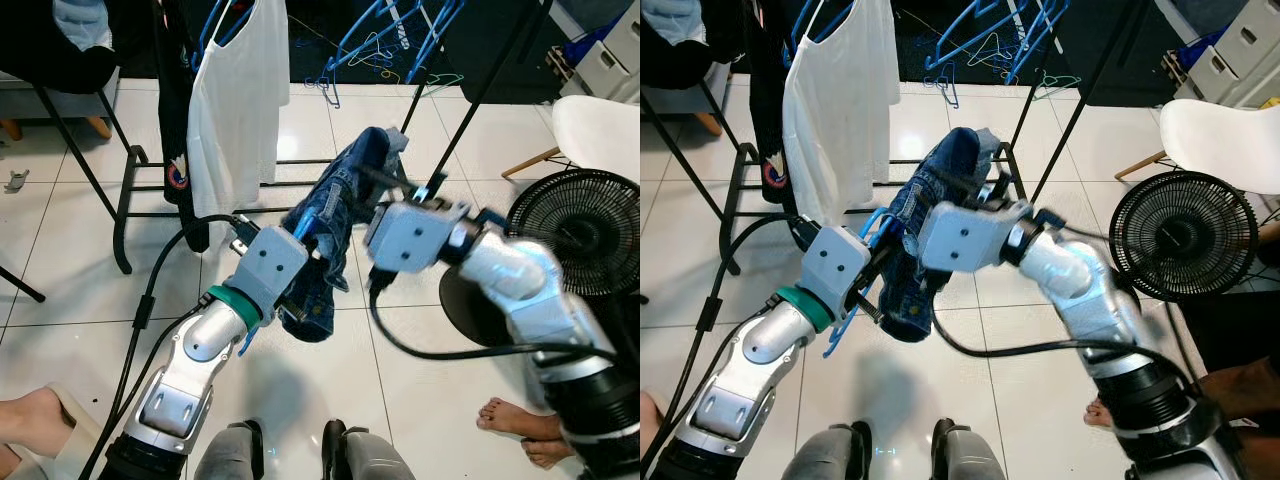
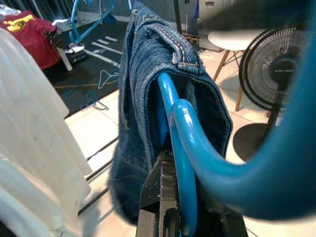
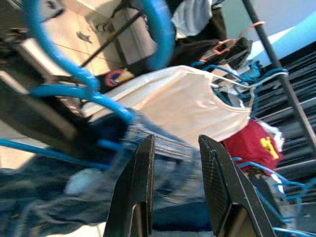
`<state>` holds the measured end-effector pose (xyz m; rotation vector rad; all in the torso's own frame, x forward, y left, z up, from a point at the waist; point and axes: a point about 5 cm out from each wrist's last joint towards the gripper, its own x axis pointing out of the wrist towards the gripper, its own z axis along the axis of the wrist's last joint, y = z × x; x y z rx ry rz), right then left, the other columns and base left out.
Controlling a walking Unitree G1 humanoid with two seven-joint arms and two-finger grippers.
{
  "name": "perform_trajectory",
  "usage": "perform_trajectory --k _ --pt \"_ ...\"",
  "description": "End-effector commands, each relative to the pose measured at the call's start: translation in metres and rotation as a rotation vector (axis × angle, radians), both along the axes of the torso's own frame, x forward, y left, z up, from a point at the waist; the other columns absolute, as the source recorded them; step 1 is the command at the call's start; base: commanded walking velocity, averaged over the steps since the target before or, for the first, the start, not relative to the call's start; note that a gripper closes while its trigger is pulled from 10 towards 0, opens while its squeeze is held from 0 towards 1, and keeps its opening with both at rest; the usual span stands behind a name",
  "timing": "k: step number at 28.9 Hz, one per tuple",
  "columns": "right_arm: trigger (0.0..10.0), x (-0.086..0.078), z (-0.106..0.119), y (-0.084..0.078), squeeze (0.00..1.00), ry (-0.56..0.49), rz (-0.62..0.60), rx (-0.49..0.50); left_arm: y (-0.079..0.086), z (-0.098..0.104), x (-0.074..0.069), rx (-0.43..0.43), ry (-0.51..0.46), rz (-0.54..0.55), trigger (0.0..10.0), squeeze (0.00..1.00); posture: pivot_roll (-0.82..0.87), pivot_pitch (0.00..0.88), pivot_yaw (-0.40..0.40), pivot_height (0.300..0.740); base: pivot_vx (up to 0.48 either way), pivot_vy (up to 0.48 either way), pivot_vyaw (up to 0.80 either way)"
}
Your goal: Hang hanger
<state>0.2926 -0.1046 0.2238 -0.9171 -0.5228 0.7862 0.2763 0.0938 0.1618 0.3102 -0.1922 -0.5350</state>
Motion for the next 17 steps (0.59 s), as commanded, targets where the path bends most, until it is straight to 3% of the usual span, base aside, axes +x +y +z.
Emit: perform_trajectory --k 1,2,3,12,17 --pt "10.0 -0.001 -0.005 0.0 0.0 -0.003 0.015 0.001 -0.005 0.013 -0.004 -0.031 -0.055 -0.04 10.0 0.0 0.03 0.132 -0.017 0.733 0.0 0.0 0.0" --pt "10.0 -0.001 -0.005 0.0 0.0 -0.003 0.015 0.001 -0.005 0.013 -0.004 -0.031 -0.055 -0.04 10.0 0.0 0.03 0.132 -0.017 0.733 0.0 0.0 0.0" --pt "10.0 0.0 -0.007 0.0 1.0 -0.015 0.017 0.019 -0.005 0.013 -0.003 -0.033 -0.058 -0.042 10.0 0.0 0.04 0.132 -0.018 0.733 0.0 0.0 0.0" --pt "10.0 0.004 -0.013 0.002 1.0 -0.15 0.006 -0.016 -0.007 0.014 -0.003 -0.037 -0.061 -0.049 10.0 0.0 0.04 0.13 -0.012 0.733 0.0 0.0 0.0" --pt "10.0 0.006 -0.018 0.005 1.0 -0.159 0.03 -0.049 -0.007 0.016 -0.002 -0.038 -0.064 -0.052 10.0 0.0 0.04 0.127 -0.013 0.733 0.0 0.0 0.0"
